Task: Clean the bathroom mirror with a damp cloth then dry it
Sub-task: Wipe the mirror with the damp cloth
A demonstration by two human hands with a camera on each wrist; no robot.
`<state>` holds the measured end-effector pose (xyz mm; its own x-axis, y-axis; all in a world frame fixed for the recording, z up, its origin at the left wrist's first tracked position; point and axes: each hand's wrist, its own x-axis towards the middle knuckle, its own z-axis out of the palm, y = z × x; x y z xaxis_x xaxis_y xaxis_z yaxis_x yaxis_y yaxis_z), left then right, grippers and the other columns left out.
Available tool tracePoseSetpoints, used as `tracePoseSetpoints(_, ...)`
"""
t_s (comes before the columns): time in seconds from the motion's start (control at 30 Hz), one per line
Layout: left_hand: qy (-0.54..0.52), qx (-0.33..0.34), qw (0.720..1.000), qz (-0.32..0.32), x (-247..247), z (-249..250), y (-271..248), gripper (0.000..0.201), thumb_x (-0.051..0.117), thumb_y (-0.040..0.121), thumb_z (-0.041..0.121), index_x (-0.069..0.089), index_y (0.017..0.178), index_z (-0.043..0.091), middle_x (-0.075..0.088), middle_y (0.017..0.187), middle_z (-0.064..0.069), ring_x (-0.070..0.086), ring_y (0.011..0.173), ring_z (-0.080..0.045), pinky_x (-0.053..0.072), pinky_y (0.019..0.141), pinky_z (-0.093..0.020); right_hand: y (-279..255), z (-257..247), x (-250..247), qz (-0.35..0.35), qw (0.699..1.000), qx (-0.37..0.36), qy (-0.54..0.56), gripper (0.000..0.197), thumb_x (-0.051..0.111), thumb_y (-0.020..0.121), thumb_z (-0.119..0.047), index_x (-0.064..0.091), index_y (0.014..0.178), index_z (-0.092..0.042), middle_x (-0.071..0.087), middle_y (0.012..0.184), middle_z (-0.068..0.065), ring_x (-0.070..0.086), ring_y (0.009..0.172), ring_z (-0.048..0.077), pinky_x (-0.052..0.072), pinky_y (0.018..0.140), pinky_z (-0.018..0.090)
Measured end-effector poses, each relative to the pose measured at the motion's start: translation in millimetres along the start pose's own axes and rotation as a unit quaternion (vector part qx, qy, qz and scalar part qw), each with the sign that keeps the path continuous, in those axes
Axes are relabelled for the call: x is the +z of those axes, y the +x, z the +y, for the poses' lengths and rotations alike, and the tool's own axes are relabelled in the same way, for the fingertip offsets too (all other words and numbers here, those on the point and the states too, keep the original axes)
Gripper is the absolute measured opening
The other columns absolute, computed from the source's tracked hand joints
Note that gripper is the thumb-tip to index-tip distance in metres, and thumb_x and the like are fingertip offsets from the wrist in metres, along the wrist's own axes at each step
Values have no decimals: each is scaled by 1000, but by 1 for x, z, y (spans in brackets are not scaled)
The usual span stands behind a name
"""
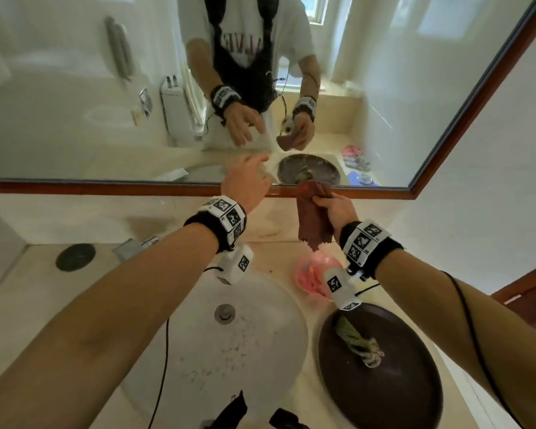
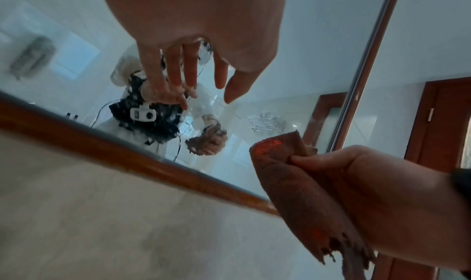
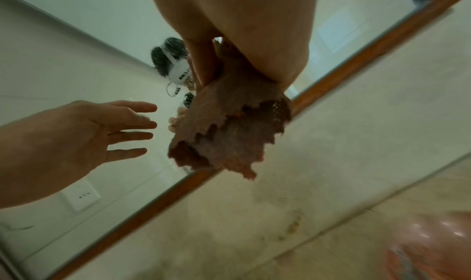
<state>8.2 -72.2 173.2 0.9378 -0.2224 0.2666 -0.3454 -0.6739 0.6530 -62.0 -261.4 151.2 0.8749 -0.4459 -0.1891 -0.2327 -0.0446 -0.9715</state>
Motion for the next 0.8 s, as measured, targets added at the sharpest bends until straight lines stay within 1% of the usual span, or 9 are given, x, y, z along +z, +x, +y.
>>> tracePoseSetpoints(0.13,41,30,997,50,-48,3,9,57,63,90,27,46,144,26,30,157,-9,23,145,-29,24,119,-42,-13,-45,29,22,998,-48,45,18,63,85,-5,71,99,-13,68,86,8,64,84,27,52,91,45)
tracePoseSetpoints(0.2,55,34,995,79,-69,5,13,62,65,89,29,43,146,30,23,161,-10,17,147,-31,23,119,-45,-20,-67,42,45,995,-69,58,27,62,87,-7,68,113,-10,67,90,8,63,82,25,51,87,38)
tracePoseSetpoints(0.27,72,38,992,99,-87,5,17,66,65,88,36,39,148,34,16,162,-10,13,148,-34,24,118,-52,-26,-88,54,83,990,-98,60,30,60,87,-11,68,116,-14,66,92,6,62,85,24,50,81,31)
tracePoseSetpoints(0.33,78,41,991,102,-103,7,20,68,64,88,40,35,150,38,8,164,-8,5,150,-35,21,117,-59,-33,-108,62,124,983,-124,50,30,58,87,-16,69,115,-19,66,91,2,59,84,22,43,66,23)
tracePoseSetpoints(0.4,74,44,991,98,-118,11,24,71,65,89,43,31,151,41,0,166,-4,-2,151,-32,18,116,-64,-42,-128,67,148,980,-125,42,28,57,89,-21,68,114,-23,63,88,0,57,81,20,38,68,23)
tracePoseSetpoints(0.53,91,78,986,112,-144,24,35,74,60,85,63,27,149,48,-6,166,-2,-5,151,-34,14,114,-69,-51,-161,67,169,975,-135,41,14,56,91,-26,70,91,-24,63,74,-6,61,74,18,50,75,29)
tracePoseSetpoints(0.63,104,112,980,125,-163,38,48,72,58,83,68,29,147,51,-8,166,0,-6,151,-34,12,113,-70,-52,-185,61,186,968,-163,44,19,54,94,-26,62,77,-26,59,67,-6,58,64,14,50,65,26)
tracePoseSetpoints(0.7,108,127,977,135,-176,50,57,70,58,83,68,31,146,51,-9,165,3,-7,151,-34,11,113,-71,-49,-199,53,206,961,-180,42,19,51,97,-32,65,85,-24,58,67,-7,56,63,13,46,62,25)
tracePoseSetpoints(0.8,125,129,974,138,-192,69,68,77,55,85,68,20,151,50,-13,165,1,-10,151,-33,9,115,-70,-43,-224,40,239,948,-207,44,27,47,99,-34,67,111,-22,57,66,-9,55,61,10,43,56,23)
